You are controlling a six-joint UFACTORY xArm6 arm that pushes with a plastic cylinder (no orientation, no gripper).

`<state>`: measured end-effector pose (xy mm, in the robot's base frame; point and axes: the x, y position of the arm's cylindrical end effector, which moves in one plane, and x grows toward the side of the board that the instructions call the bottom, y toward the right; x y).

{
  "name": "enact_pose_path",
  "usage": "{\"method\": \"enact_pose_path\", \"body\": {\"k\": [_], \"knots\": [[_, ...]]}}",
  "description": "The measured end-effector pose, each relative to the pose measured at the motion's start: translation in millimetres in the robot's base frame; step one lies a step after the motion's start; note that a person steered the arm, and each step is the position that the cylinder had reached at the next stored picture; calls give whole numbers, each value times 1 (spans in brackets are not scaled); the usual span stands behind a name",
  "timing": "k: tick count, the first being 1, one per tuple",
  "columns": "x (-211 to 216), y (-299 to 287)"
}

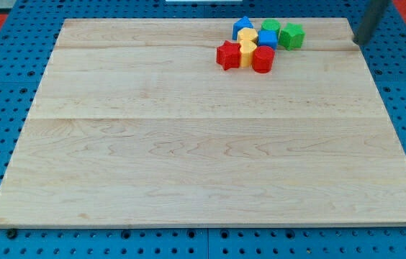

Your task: Push the yellow blocks slightly down

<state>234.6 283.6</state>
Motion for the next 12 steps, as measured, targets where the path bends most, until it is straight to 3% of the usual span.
{"method": "enact_pose_path", "body": {"k": [2,4,12], "knots": [[-4,0],[-37,-1],[-42,-171]]}}
